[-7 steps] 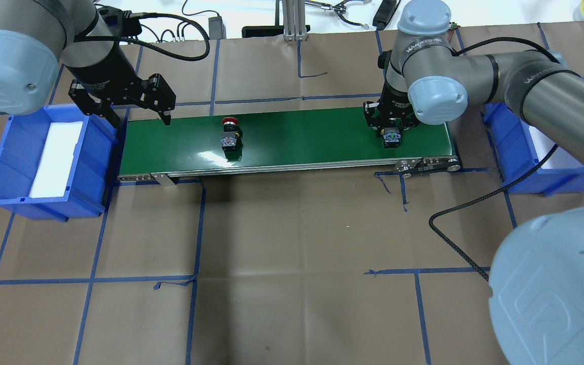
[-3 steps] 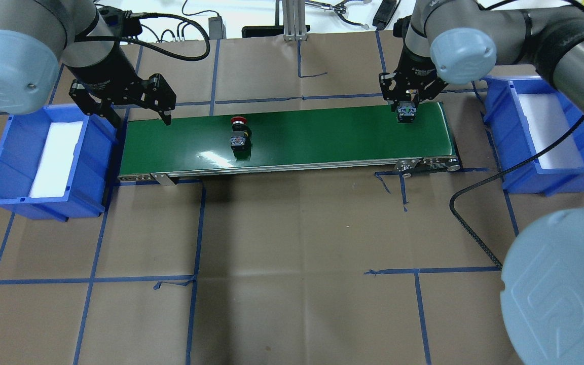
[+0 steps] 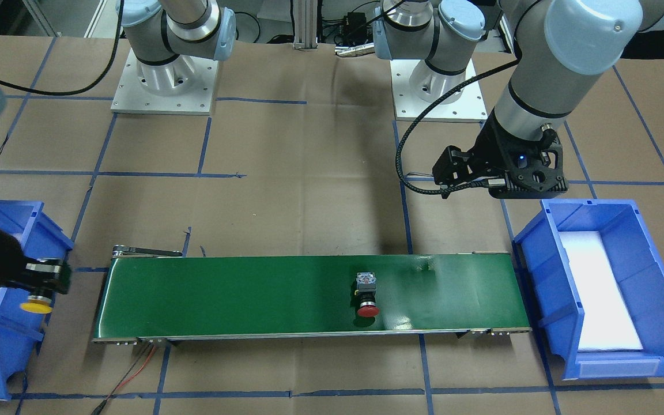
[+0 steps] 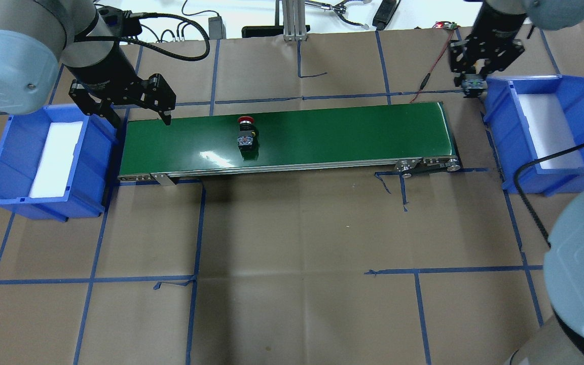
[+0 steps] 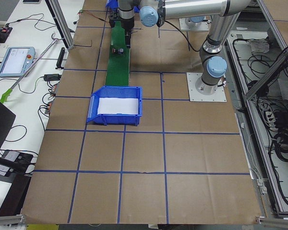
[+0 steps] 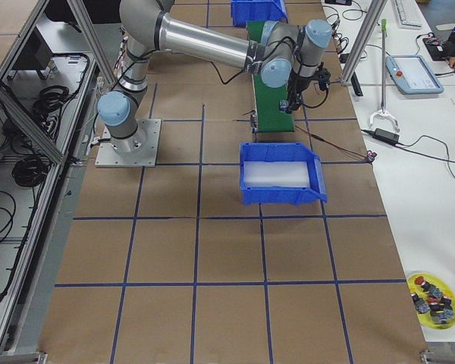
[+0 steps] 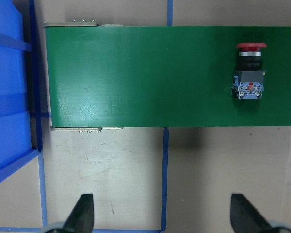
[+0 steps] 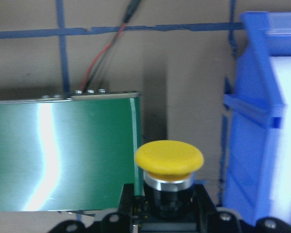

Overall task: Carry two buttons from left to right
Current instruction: 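Carry the yellow button into the empty blue bin and lower it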

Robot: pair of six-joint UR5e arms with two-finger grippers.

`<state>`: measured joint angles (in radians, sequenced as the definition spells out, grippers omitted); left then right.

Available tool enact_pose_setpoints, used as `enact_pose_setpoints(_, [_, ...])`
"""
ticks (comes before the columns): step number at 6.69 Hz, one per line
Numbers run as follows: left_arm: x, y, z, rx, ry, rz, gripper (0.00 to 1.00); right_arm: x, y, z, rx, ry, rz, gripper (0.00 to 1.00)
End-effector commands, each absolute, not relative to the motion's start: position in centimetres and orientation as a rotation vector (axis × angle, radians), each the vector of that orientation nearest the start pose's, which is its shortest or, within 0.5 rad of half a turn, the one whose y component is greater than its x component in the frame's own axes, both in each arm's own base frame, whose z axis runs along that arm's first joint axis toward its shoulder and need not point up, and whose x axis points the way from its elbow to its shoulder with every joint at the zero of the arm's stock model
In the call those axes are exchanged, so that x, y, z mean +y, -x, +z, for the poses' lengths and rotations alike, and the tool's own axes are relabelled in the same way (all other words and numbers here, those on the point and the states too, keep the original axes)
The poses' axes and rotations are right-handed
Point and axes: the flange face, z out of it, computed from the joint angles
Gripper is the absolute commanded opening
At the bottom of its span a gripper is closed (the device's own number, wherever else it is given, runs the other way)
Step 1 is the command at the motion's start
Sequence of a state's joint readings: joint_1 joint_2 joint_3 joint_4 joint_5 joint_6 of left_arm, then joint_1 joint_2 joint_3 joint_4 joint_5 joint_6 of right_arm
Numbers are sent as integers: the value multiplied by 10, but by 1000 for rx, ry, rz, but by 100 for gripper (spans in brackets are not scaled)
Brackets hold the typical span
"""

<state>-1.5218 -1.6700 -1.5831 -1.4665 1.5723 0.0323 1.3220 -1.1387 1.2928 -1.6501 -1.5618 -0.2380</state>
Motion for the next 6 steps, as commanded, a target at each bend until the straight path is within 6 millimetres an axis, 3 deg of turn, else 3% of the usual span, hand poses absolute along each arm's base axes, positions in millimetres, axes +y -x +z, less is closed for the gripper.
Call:
enact_pose_setpoints(1, [-537,107,441,3140,26,12,100,-643,147,408,3108,33,58,4])
enact_pose_setpoints(3, [-537,107,441,3140,26,12,100,-626,189,389,3120,66,13,3])
enact_pose_setpoints(4, [-537,107,441,3140,26,12,100,-621,190,366,3133,89,-28,2])
enact_pose_setpoints(6, [-537,107,441,3140,26,12,100,-584,213,313,3156,90,-96,2])
